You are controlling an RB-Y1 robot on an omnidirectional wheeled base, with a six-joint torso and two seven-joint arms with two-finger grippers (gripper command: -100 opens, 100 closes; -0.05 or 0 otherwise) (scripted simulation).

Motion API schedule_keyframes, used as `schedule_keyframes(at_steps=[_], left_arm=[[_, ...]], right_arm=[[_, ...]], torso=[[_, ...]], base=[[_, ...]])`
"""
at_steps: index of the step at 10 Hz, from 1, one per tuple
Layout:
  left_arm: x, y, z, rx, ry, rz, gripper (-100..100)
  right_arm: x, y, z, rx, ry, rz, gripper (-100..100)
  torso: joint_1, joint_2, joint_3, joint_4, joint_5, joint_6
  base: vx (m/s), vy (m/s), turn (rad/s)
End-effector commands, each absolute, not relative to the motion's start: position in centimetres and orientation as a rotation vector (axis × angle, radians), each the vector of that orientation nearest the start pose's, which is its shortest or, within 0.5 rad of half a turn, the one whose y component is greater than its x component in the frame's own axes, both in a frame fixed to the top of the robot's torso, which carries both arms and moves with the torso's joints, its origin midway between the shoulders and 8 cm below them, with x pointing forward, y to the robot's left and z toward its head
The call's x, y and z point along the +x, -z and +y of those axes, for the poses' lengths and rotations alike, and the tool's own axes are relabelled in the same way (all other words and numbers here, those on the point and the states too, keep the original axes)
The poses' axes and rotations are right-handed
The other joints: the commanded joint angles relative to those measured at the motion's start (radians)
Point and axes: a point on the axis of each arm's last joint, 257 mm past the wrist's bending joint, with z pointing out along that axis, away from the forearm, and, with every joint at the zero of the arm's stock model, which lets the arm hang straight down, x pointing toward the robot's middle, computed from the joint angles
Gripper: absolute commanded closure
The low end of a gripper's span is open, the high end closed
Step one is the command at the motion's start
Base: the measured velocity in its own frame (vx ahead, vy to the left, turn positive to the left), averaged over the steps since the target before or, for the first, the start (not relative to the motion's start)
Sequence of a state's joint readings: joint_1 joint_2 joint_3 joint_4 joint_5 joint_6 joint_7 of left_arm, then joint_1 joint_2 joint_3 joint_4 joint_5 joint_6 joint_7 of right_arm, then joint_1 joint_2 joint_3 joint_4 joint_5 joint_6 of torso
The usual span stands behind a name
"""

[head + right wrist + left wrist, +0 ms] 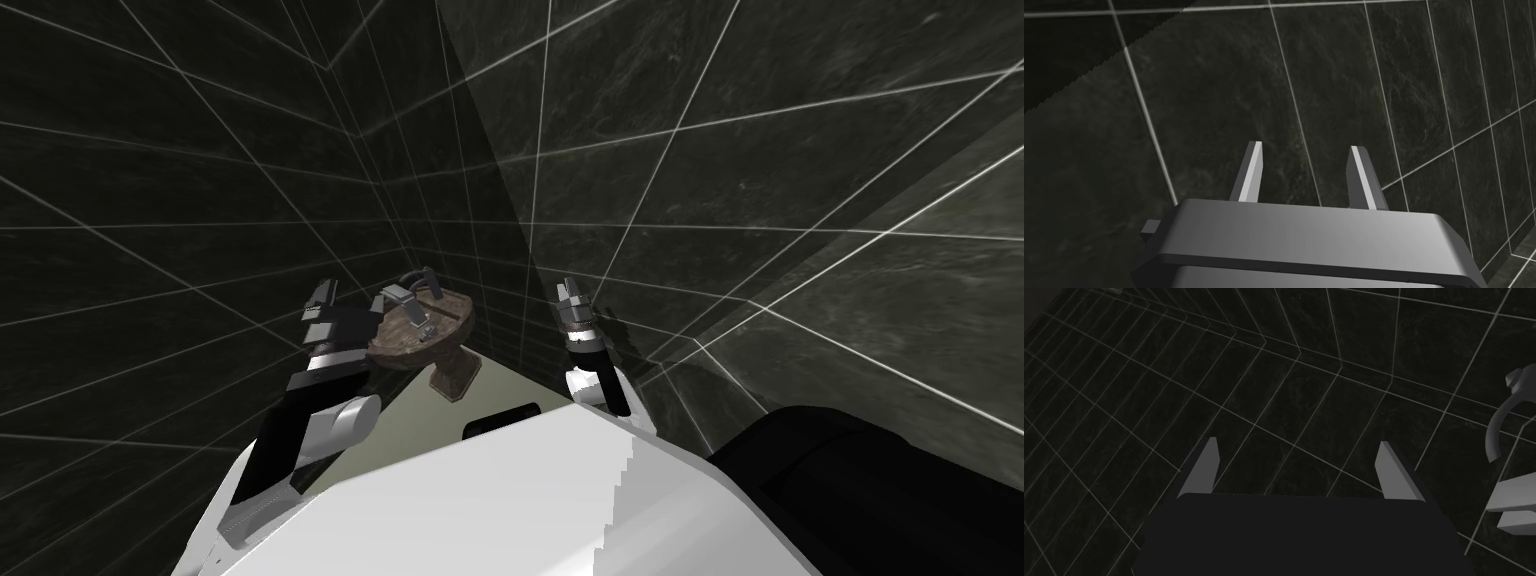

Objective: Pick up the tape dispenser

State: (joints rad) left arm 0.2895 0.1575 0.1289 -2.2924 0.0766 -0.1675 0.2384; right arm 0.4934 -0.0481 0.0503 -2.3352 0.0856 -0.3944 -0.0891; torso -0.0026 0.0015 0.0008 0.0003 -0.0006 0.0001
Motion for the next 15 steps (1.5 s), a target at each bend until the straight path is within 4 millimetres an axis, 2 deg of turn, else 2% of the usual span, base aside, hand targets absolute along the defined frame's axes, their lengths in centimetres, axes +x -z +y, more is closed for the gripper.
schedule_keyframes(at_steps=[1, 8, 9, 10, 15], left_arm=[[41.6, -4.5, 30.9, -0.838, 1.499, 0.687, -100], [45.2, -3.2, 32.1, -1.001, 1.552, 0.694, -100], [46.3, -3.0, 32.4, -1.046, 1.576, 0.687, -100], [46.4, -2.7, 32.4, -1.056, 1.571, 0.692, -100], [49.8, -1.3, 32.9, -1.224, 1.633, 0.684, -100]], right_arm=[[35.4, -2.9, -24.9, 0.651, -1.368, 0.711, 0], [35.4, -2.9, -24.9, 0.651, -1.368, 0.711, 0], [35.4, -2.9, -24.9, 0.651, -1.368, 0.711, 0], [35.4, -2.9, -24.9, 0.651, -1.368, 0.711, 0], [35.4, -2.9, -24.9, 0.651, -1.368, 0.711, 0]], torso=[[0.0, 0.0, 0.0, 0.0, 0.0, 0.0], [0.0, -0.001, -0.001, 0.0, 0.0, 0.0], [0.001, -0.001, -0.001, 0.0, 0.0, 0.0], [0.001, -0.001, -0.001, 0.0, 0.0, 0.0], [0.001, -0.002, -0.001, 0.0, 0.0, 0.0]], base=[[-0.038, -0.05, 0.006], [-0.017, -0.033, 0.007], [-0.008, -0.029, 0.017], [-0.008, -0.028, 0.009], [-0.006, -0.029, 0.023]])
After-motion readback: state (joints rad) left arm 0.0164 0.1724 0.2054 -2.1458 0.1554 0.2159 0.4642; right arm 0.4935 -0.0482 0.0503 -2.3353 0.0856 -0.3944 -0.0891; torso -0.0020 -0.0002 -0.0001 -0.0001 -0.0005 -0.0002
